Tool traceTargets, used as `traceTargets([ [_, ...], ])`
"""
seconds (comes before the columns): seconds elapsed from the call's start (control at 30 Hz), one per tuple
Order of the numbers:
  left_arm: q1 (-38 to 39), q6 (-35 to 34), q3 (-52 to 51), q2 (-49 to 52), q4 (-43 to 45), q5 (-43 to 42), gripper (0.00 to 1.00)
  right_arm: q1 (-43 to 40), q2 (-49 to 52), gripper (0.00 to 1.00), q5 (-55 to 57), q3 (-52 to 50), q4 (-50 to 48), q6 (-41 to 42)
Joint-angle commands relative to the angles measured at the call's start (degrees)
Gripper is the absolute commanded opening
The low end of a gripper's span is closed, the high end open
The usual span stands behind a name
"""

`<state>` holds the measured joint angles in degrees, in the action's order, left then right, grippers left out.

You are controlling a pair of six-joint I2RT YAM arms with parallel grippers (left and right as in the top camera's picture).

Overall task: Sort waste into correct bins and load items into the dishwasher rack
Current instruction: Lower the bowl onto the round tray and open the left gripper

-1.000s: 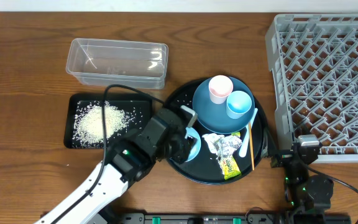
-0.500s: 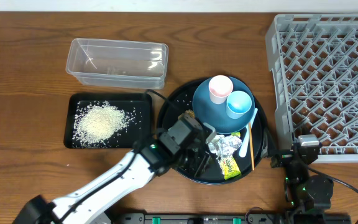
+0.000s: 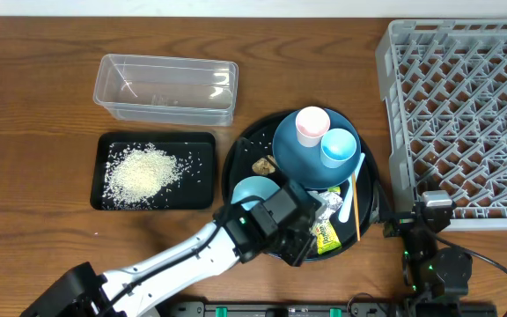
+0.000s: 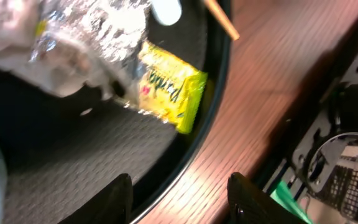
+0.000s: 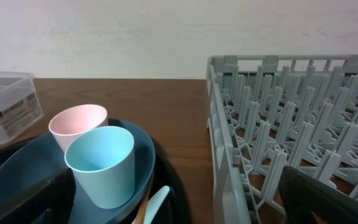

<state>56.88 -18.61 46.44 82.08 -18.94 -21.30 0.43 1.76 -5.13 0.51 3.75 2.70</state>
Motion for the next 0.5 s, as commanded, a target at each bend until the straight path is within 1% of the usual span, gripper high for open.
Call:
traceTargets([
  [0.0,2.32,-4.11,1.6,0.13,0.68,6.51,0.52,-0.42,0.02,0.99,0.42,-0.2,0.09,-0.63],
  [0.1,4.5,-7.82,1.6,0.33,0.83,13.49,0.52,-0.42,0.02,0.99,0.42,-0.2,0.09,-0.63],
  [0.23,6.78,-10.27,1.57,0.98,2.51,18.47,0.53,-0.42,0.02,0.99,0.42,-0.2,0.09,-0.61],
  [0.47,8.72,-11.98,1.57,4.48,7.19,19.23,0.54,-0.42,0.02,0.99,0.42,-0.2,0.09,-0.61],
])
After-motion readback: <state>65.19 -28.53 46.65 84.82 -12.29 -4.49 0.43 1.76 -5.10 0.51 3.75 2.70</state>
